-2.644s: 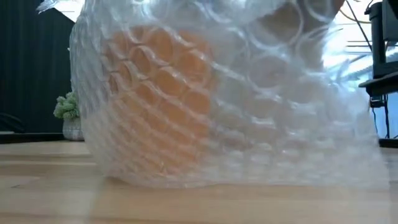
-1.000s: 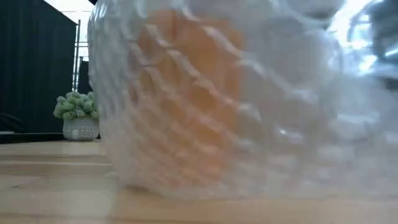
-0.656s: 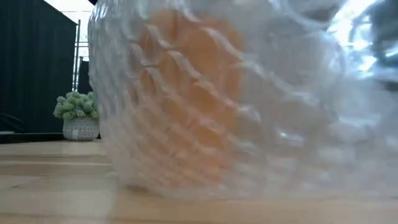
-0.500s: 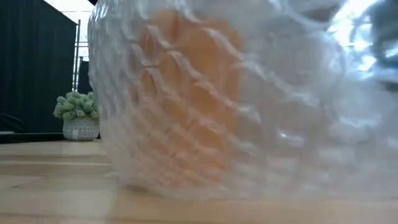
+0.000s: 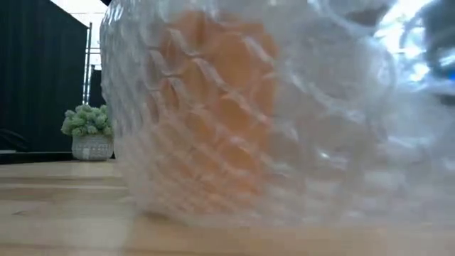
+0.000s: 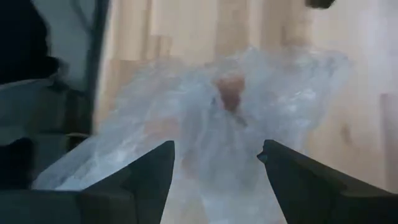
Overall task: Wrap mug
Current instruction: Wrap the orange mug with bubble wrap
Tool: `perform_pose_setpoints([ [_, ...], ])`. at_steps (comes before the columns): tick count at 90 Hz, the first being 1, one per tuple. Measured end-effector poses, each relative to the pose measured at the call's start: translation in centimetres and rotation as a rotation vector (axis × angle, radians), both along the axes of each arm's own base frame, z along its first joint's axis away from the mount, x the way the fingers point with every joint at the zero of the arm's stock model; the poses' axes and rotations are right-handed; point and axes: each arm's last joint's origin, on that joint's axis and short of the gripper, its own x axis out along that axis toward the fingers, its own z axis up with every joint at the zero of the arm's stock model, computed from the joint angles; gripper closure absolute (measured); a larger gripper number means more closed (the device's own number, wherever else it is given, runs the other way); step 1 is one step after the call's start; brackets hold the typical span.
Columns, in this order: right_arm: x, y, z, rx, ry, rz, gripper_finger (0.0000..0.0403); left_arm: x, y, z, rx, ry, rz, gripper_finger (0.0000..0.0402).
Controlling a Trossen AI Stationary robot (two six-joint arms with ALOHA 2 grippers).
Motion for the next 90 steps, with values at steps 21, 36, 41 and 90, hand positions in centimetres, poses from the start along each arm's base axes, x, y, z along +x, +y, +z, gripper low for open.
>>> perform_pose_setpoints([
  [21, 0.7, -1.3, -0.1, -0.042, -0.02, -0.05, 0.0172, -0.1, -0.2, 0.0, -0.002, -0.001, -0.005, 0.0402],
  [36, 1.4, -1.5, -1.8, -0.076, 0.019, -0.041, 0.0172, -0.1, -0.2, 0.0, -0.003, -0.001, -0.006, 0.0402],
  [41, 1.6, -1.5, -2.2, -0.076, 0.032, -0.04, 0.0172, -0.2, -0.2, 0.0, -0.003, -0.001, -0.007, 0.0402],
  [90, -0.8, -0.7, 1.2, 0.028, 0.05, 0.022, 0.0172, -0.2, -0.3, 0.0, -0.003, 0.0, -0.008, 0.0402],
])
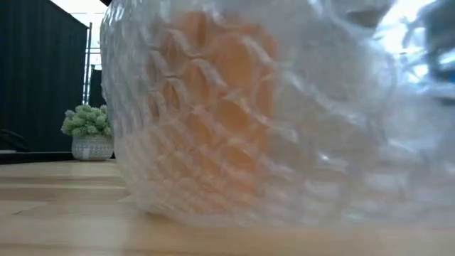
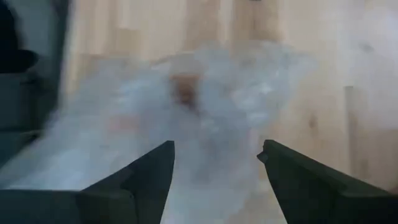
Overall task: Wrap mug
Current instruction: Wrap the orange mug with bubble wrap
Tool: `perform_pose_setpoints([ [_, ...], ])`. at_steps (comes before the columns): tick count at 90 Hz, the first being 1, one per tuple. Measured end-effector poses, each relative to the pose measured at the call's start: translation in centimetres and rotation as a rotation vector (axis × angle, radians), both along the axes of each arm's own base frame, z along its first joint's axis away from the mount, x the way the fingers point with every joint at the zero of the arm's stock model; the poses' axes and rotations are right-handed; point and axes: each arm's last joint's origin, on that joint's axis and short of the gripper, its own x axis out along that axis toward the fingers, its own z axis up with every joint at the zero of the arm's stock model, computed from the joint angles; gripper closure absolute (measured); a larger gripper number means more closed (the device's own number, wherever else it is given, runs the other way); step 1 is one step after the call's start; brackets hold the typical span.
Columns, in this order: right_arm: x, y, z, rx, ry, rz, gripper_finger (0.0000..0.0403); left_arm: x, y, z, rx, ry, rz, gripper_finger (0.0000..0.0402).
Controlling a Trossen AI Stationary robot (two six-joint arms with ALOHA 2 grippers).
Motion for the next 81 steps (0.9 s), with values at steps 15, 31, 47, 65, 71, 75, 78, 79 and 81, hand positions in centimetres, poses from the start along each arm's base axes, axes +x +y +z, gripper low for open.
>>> perform_pose_setpoints([
  [15, -0.7, 2.5, -1.0, -0.042, -0.027, 0.057, 0.0172, 0.0, 0.0, 0.0, 0.0, -0.001, 0.0, 0.0402],
  [31, -0.3, 2.7, -2.1, -0.255, -0.137, -0.046, 0.0172, 0.0, 0.0, 0.0, 0.001, 0.0, -0.001, 0.0402],
  [47, 0.6, 1.1, -2.5, -0.308, -0.116, -0.07, 0.0172, 0.0, 0.0, 0.0, -0.001, 0.001, -0.001, 0.0402],
  [65, 1.8, -0.5, -3.3, -0.221, -0.04, -0.066, 0.0172, -0.1, -0.2, 0.0, -0.002, 0.003, -0.01, 0.0402],
  [71, 1.9, -0.8, -3.1, -0.194, -0.03, -0.073, 0.0172, -0.2, -0.3, 0.0, -0.003, 0.003, -0.013, 0.0402],
  [75, 1.7, -0.8, -2.7, -0.18, -0.034, -0.07, 0.0172, -0.2, -0.3, 0.0, -0.002, 0.003, -0.014, 0.0402],
  [78, 1.5, -0.7, -2.3, -0.17, -0.038, -0.062, 0.0172, -0.2, -0.3, 0.0, -0.002, 0.003, -0.014, 0.0402],
  [79, 1.4, -0.7, -2.1, -0.167, -0.039, -0.057, 0.0172, -0.2, -0.3, 0.0, -0.002, 0.003, -0.014, 0.0402],
  [81, 1.3, -0.6, -1.8, -0.159, -0.042, -0.048, 0.0172, -0.2, -0.3, 0.0, -0.002, 0.003, -0.014, 0.0402],
])
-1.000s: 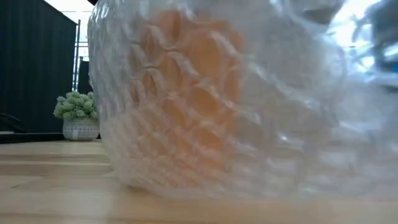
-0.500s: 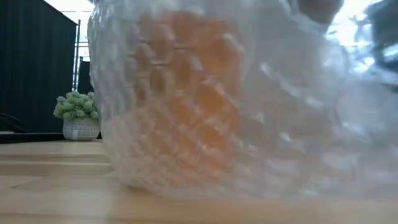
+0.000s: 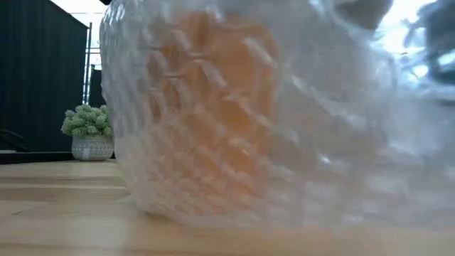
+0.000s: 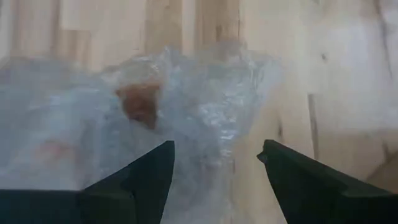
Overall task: Wrap mug
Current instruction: Wrap the orange mug with bubble wrap, then put the wrapped orange mug into the cardboard box
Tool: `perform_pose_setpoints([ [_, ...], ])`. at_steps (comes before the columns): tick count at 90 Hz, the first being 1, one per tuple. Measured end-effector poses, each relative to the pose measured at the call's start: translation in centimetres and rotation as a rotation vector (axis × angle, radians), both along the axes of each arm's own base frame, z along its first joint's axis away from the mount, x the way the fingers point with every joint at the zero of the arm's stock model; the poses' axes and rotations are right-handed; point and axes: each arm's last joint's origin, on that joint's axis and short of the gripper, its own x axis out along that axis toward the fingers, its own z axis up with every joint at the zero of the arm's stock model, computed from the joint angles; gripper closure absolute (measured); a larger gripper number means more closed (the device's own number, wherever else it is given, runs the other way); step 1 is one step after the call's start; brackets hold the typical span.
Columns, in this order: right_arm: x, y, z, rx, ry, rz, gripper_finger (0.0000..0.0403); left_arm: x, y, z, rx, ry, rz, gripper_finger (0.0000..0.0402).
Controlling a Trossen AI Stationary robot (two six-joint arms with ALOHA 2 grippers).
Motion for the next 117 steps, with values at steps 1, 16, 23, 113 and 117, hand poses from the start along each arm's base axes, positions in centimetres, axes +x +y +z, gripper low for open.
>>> perform_pose_setpoints([
  [1, -0.1, 0.1, 0.2, 0.005, -0.001, 0.004, 0.0172, 0.0, 0.0, 0.0, 0.0, 0.0, 0.0, 0.0402],
  [16, -1.7, 1.7, 1.6, 0.063, 0.01, 0.101, 0.0172, 0.0, 0.0, 0.0, 0.0, 0.0, 0.0, 0.0402],
  [23, -2.2, 3.0, 1.5, 0.062, -0.001, 0.154, 0.0172, 0.0, 0.0, 0.0, 0.0, 0.0, 0.0, 0.0402],
  [113, 3.6, -2.3, -7.8, 0.183, 0.247, -0.063, 0.0172, 0.0, -0.1, 0.0, -0.022, 0.016, -0.02, 0.0402],
  [117, 3.7, -2.4, -8.4, 0.202, 0.269, -0.07, 0.0172, 0.0, -0.1, 0.0, -0.022, 0.015, -0.021, 0.0402],
])
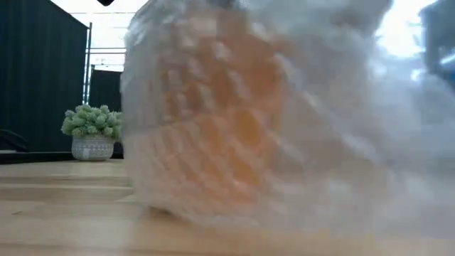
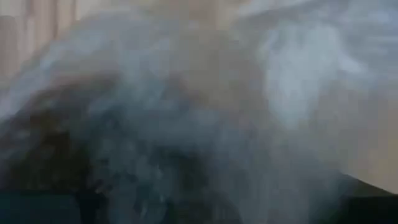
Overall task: Wrap mug
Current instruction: Put the wrapped orange mug into the cardboard box
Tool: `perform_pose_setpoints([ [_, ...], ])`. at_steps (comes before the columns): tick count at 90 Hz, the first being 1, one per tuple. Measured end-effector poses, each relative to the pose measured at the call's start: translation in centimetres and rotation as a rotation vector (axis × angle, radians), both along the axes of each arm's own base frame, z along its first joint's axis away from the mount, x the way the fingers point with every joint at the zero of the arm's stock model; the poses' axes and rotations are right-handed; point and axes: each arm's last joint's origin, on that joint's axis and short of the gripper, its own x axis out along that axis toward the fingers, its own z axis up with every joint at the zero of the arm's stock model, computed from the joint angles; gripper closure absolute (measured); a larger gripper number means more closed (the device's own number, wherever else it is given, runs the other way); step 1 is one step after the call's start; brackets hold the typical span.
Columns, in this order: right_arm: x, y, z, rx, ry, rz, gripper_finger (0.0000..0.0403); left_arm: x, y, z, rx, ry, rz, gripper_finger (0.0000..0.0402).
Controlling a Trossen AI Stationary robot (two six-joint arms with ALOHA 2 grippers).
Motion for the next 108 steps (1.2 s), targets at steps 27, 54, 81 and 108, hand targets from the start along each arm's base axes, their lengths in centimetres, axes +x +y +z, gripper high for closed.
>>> perform_pose_setpoints([
  [27, 1.1, -0.9, -2.5, 0.043, 0.043, -0.024, 0.0172, 0.0, 0.0, 0.0, -0.001, 0.002, -0.002, 0.0402],
  [54, 1.5, -1.8, -2.5, 0.063, 0.038, -0.029, 0.0193, 0.0, 0.0, 0.0, -0.006, 0.005, -0.006, 0.0402],
  [81, 1.6, -1.7, -2.6, 0.079, 0.042, -0.01, 0.0365, 0.0, 0.0, 0.0, -0.006, 0.006, -0.006, 0.0402],
  [108, 0.1, 0.4, 1.5, 0.027, 0.006, 0.088, 0.0372, -0.1, -0.2, 0.0, -0.023, 0.021, -0.028, 0.0402],
])
